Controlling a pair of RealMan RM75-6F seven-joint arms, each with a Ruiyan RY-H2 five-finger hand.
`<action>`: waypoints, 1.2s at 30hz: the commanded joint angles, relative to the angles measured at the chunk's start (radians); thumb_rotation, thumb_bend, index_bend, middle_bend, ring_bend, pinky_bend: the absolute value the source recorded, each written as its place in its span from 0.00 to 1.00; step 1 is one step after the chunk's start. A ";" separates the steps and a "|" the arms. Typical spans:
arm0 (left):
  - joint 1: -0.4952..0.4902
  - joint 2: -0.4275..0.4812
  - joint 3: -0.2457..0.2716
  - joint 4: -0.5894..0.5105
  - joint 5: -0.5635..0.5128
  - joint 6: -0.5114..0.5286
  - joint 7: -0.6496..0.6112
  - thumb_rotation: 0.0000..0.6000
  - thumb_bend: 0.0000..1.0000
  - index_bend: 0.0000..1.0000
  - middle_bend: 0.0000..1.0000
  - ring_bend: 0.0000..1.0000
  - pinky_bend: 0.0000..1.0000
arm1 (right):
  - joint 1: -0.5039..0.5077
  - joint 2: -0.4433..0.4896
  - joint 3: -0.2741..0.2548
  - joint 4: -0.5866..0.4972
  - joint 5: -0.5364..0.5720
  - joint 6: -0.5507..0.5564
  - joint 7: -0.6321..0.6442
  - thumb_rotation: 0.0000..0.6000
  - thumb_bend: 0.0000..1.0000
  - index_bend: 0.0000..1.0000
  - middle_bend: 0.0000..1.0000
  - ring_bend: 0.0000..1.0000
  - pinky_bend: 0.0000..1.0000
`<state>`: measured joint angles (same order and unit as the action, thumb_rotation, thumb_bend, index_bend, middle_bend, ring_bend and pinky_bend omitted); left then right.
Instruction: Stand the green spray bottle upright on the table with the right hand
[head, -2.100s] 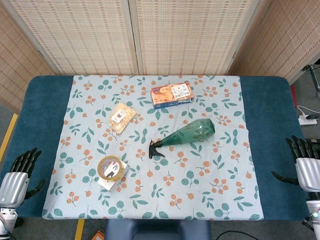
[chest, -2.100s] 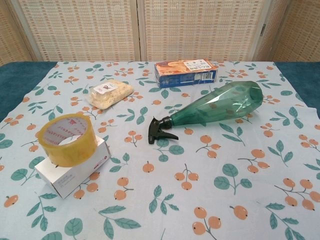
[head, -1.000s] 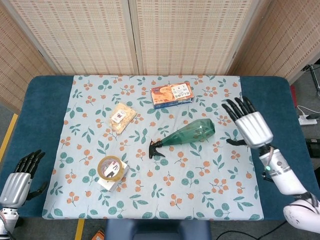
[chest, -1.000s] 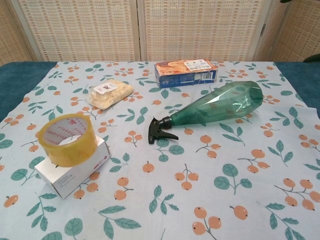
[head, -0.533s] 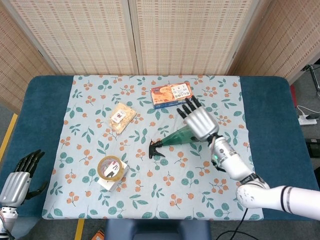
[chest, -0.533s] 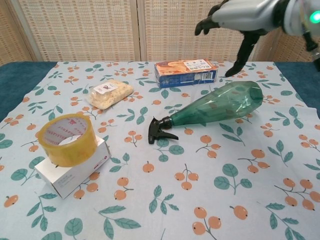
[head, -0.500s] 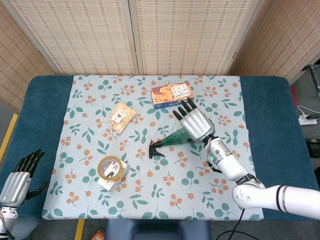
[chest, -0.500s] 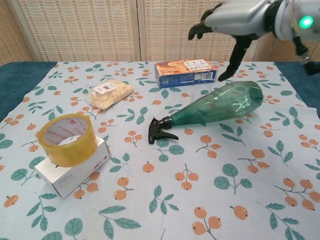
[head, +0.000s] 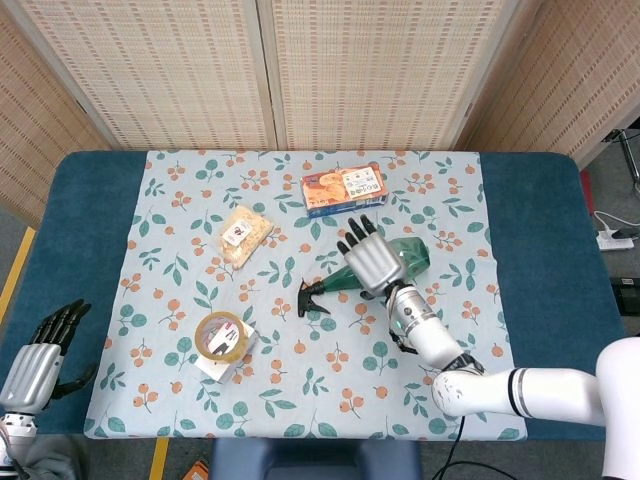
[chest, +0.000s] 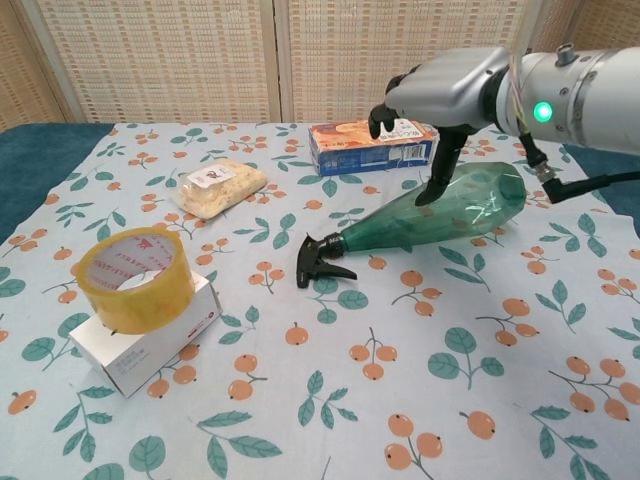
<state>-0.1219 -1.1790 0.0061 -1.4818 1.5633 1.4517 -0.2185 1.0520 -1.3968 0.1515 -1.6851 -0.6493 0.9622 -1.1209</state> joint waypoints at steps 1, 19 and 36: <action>0.000 0.001 -0.001 0.000 -0.001 0.000 -0.002 1.00 0.28 0.00 0.00 0.00 0.09 | 0.013 -0.042 -0.024 0.061 0.009 -0.012 0.028 1.00 0.00 0.22 0.19 0.00 0.09; -0.001 0.007 0.000 0.004 -0.003 -0.002 -0.036 1.00 0.28 0.00 0.00 0.00 0.09 | 0.055 -0.185 -0.081 0.277 0.018 -0.060 0.091 1.00 0.00 0.25 0.22 0.00 0.09; -0.001 0.012 -0.003 0.003 -0.016 -0.011 -0.050 1.00 0.28 0.00 0.00 0.00 0.09 | 0.073 -0.311 -0.080 0.453 -0.047 -0.111 0.164 1.00 0.00 0.27 0.24 0.00 0.09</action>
<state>-0.1229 -1.1676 0.0026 -1.4786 1.5470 1.4414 -0.2683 1.1223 -1.7009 0.0729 -1.2405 -0.6987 0.8559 -0.9540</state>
